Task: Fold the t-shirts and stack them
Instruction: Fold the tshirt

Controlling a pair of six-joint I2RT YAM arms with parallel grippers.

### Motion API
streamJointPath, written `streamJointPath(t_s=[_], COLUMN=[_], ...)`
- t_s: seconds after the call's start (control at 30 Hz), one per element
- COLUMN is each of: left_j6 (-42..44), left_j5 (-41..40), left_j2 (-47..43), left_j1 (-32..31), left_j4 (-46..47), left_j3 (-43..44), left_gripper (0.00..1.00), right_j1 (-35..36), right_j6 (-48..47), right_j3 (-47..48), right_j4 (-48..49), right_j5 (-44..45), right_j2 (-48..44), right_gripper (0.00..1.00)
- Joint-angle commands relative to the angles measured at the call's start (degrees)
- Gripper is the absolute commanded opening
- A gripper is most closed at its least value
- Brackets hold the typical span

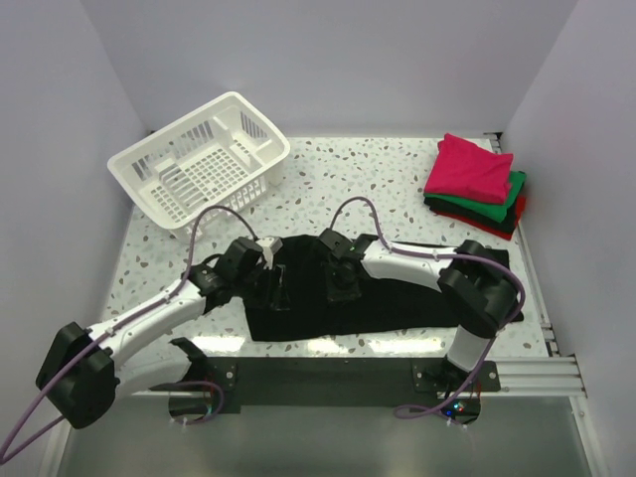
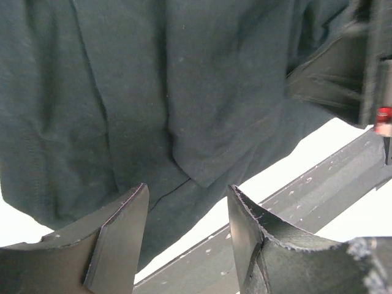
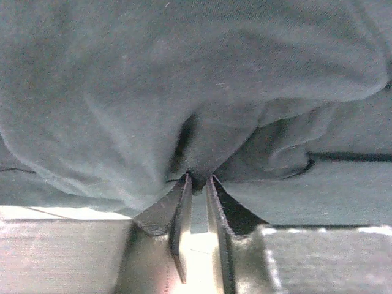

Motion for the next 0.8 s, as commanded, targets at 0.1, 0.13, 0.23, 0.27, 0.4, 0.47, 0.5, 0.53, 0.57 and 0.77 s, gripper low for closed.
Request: streamJointPath(t_s=[0.1,0.13,0.23,0.27,0.4,0.47,0.5,0.53,0.57,0.77], left_j6=[-5.32,-6.20,-8.48,-9.10,-12.35,-14.28,-14.99,-16.12,-16.48,-19.73], left_j5=[2.40,2.67,3.90,4.34,4.34,4.08,3.47,2.42,1.02,-4.88], left_j2=[4.66,5.18,7.21,8.08,10.90,13.52,14.58,15.55,17.04,21.36], left_j1=[-3.63,-4.16,-6.27,-7.49,-10.40,-11.63,-12.24,-12.77,-14.08,-16.64], left_j4=[5.09,5.36,7.46,8.69,10.54,10.20,9.06,7.83,7.04,5.10], left_j3=[0.91,0.91,0.74,0.74,0.39,0.82,1.26,2.92,3.54,7.41], left_gripper=[0.57,0.57,0.55,0.54,0.50,0.48,0.47,0.47,0.47,0.50], right_j1=[-3.16,-3.51,-5.27,-6.06,-7.21,-7.56,-7.56,-7.65,-7.73,-8.79], right_j6=[-4.18,-4.36,-5.15,-5.59,-7.70,-8.83,-9.10,-9.45,-10.07,-12.09], right_j3=[1.14,0.87,-0.62,-1.41,-2.47,-2.65,-2.73,-2.91,-3.08,-4.40], right_j4=[-4.04,-5.10,-5.81,-5.81,-5.81,-6.16,-6.25,-6.34,-6.34,-6.25], right_j5=[1.43,1.43,1.08,-0.05,-1.81,-2.26,-2.69,-2.78,-2.87,-4.63], right_j2=[-5.51,-6.57,-9.65,-10.00,-10.18,-9.83,-9.83,-10.09,-10.27,-11.76], right_gripper=[0.02,0.00,0.00,0.00,0.00,0.00,0.00,0.00,0.00,0.00])
